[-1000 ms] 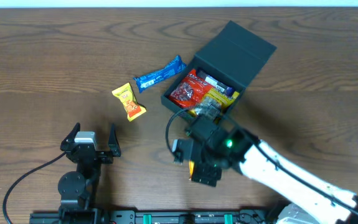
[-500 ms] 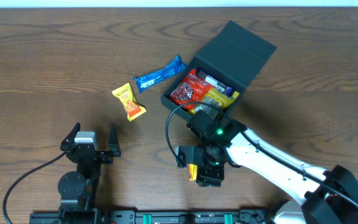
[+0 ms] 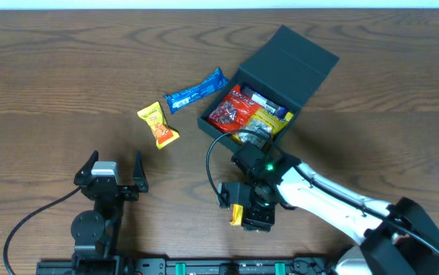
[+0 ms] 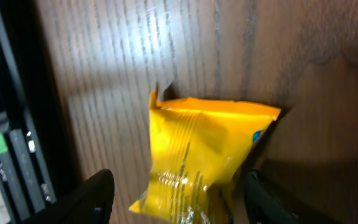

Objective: Pack container
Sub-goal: 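Grasp the small yellow packet with the right gripper, then lift the yellow packet and carry it over the box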

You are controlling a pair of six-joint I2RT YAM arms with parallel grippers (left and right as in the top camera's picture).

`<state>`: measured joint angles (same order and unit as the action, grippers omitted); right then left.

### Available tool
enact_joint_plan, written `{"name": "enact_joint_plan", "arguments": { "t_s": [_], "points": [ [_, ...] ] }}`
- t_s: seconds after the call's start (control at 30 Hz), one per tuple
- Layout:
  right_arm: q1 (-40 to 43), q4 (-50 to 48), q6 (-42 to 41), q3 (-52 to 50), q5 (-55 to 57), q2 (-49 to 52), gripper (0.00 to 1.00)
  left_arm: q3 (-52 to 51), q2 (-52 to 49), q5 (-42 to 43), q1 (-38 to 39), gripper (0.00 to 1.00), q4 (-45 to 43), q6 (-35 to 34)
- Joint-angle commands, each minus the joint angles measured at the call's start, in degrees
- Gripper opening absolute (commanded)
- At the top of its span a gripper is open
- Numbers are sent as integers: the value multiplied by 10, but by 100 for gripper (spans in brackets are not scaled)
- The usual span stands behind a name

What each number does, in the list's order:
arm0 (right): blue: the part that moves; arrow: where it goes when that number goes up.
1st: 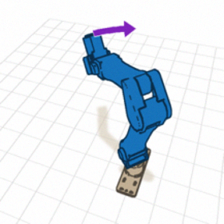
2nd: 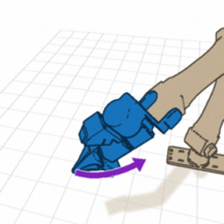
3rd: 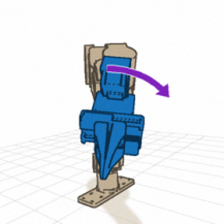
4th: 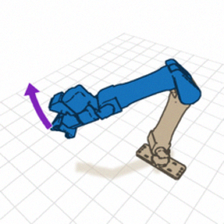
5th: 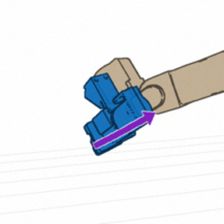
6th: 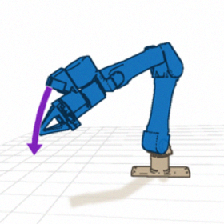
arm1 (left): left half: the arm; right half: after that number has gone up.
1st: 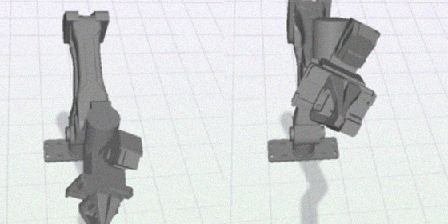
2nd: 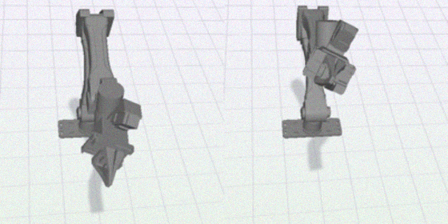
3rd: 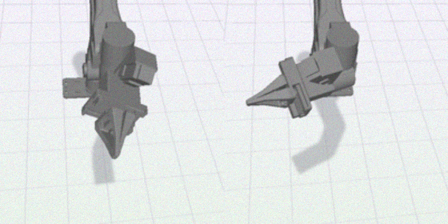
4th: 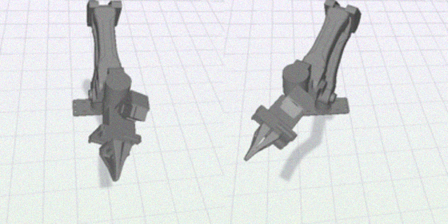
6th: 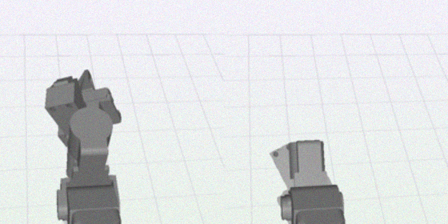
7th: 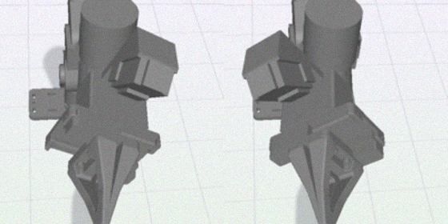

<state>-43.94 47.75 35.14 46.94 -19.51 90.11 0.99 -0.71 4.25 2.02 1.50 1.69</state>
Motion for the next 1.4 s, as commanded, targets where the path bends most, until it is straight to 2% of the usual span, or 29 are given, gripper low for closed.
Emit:
{"name": "enact_joint_plan", "arguments": {
  "t_s": [0.0, 0.23, 0.37, 0.63, 0.8, 1.03, 1.37],
  "points": [
    [3, -16, -19, -2, 1, 27, 66, -7, 1, 7, -1, 95, 25, 0],
    [3, -30, -19, -2, 9, 40, 61, -7, 1, 7, -1, 95, 25, 0],
    [3, -32, -19, -2, 9, 59, 50, -7, 1, 7, -1, 95, 25, 0],
    [3, -34, -19, -1, 18, 68, 40, -7, 1, 7, -1, 95, 25, 0],
    [4, -35, -19, 4, 21, 68, 39, -7, 1, 7, -1, 95, 25, 0],
    [4, -37, -30, 26, 21, 55, 31, -7, 1, 7, -1, 95, 25, 0],
    [4, -52, -45, 33, 21, 34, 32, -7, 1, 7, -1, 95, 25, 0]
  ]
}}
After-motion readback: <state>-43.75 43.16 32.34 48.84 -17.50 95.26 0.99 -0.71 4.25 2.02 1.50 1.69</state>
